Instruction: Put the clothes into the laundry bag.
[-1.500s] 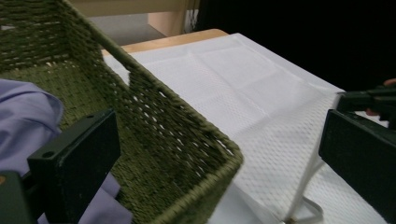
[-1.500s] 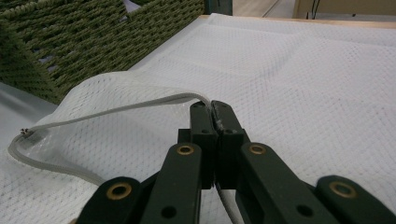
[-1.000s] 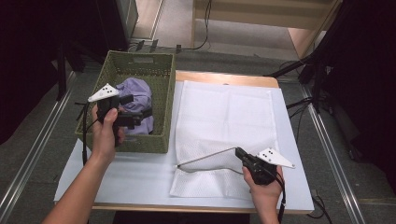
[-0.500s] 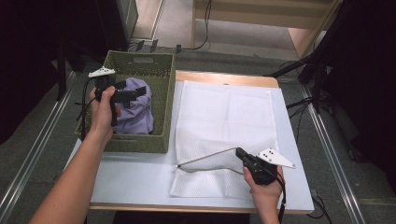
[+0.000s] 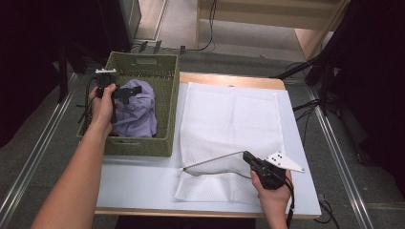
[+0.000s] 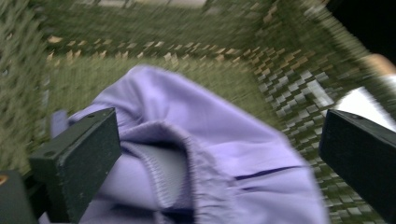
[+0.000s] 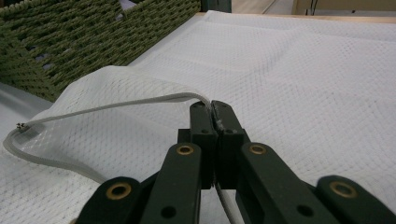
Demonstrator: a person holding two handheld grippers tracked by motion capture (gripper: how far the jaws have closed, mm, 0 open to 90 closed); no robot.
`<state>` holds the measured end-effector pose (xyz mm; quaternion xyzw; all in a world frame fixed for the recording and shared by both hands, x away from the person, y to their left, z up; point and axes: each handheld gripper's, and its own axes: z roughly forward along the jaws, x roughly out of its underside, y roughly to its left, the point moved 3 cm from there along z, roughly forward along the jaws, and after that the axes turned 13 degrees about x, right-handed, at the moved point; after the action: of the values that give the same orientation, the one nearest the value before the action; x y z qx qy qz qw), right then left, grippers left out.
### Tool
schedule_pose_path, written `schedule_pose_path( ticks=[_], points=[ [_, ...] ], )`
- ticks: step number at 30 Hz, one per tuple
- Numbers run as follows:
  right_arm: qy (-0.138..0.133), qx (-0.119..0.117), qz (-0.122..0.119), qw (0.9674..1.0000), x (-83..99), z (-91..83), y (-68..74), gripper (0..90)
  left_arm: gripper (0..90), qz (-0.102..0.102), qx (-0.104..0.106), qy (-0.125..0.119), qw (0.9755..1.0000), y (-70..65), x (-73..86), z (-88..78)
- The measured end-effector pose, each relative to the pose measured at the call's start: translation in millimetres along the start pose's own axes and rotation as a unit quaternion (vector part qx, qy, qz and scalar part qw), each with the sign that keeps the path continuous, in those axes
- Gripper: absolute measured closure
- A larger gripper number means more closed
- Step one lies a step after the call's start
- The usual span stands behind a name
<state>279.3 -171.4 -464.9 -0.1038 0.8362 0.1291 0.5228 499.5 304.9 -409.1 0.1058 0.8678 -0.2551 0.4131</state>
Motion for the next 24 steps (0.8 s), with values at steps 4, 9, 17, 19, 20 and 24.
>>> schedule_pose_path(
  ticks=[4,9,17,19,20,24],
  points=[
    [-0.001,0.0,-0.006,1.0,0.3,0.4,1.2,89.3,12.2,0.009,-0.021,0.03,0.9993,4.1,6.4,9.7],
    [-0.001,0.001,-0.009,1.0,0.6,0.2,2.4,89.1,13.5,-0.026,-0.012,0.078,0.9965,8.0,18.0,19.8],
    [0.002,0.001,-0.008,1.0,1.5,0.0,1.8,89.0,8.6,-0.037,-0.059,0.151,0.986,12.8,32.9,31.2],
    [0.003,0.002,-0.007,1.0,2.0,-0.3,1.7,89.0,8.2,-0.022,-0.071,0.164,0.9836,11.0,34.8,33.6],
    [0.004,0.001,-0.007,1.0,2.2,-0.2,1.6,89.0,8.2,-0.013,-0.072,0.17,0.9827,10.3,35.7,33.8],
    [0.003,0.001,-0.011,0.9999,2.8,0.8,1.7,89.0,7.9,0.004,-0.074,0.186,0.9798,7.6,37.5,34.8]
  ],
)
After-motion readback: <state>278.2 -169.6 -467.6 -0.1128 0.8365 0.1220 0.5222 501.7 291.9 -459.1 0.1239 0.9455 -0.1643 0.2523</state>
